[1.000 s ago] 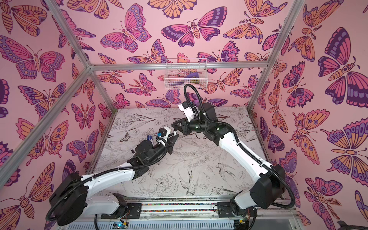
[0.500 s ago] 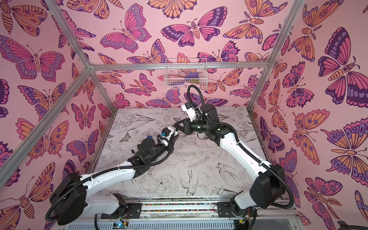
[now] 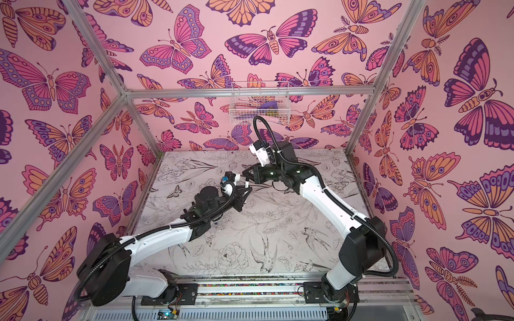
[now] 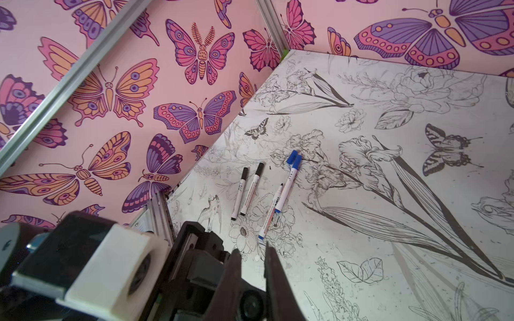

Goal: Insert the pens into the pen caps
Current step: 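Press the black cap down onto the marker with the right gripper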

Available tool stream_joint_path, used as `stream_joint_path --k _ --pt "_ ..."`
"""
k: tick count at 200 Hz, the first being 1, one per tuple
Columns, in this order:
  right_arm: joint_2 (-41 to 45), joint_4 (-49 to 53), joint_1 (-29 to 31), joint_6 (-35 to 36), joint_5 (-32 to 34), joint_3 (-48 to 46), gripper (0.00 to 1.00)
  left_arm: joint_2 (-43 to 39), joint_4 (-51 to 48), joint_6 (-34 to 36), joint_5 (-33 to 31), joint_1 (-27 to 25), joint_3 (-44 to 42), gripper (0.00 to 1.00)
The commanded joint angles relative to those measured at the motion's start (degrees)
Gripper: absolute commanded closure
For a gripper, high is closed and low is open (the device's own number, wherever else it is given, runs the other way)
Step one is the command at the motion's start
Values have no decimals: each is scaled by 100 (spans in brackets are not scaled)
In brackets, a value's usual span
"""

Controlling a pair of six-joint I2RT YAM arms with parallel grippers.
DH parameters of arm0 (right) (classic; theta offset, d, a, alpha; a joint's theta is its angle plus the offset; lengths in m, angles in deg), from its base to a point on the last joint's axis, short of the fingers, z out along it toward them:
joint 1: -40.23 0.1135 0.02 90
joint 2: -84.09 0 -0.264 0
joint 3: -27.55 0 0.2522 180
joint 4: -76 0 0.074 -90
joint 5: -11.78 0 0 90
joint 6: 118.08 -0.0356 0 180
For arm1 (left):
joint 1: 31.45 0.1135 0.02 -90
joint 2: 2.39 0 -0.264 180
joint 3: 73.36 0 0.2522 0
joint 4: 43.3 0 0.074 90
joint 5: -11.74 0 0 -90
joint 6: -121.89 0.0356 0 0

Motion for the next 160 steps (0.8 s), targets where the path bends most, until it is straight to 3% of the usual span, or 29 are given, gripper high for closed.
stream_joint_path --k 1,39,68,82,99,133,145,160 --pt "-600 2001 100 -33 -483 -353 100 -291 2660 -190 638 26 1042 100" --pt "-698 2155 60 39 -1032 -328 100 -251 2625 191 356 21 1110 100" --pt "-663 2659 328 550 -332 -358 100 -190 2713 649 29 94 1239 100" --pt "-619 2631 324 555 -330 -462 100 -95 2890 645 -47 229 1365 100" --pt "-555 2397 82 275 -805 -606 100 45 3112 525 -65 425 1514 100" --pt "-280 623 -722 -1143 -2223 -1341 100 94 3022 386 323 538 1689 100" --pt "-291 656 -661 -1080 -2218 -1312 100 113 2999 252 414 536 1658 100" --pt "-433 1374 -371 -479 -1872 -1072 100 178 3127 44 383 538 1566 100"
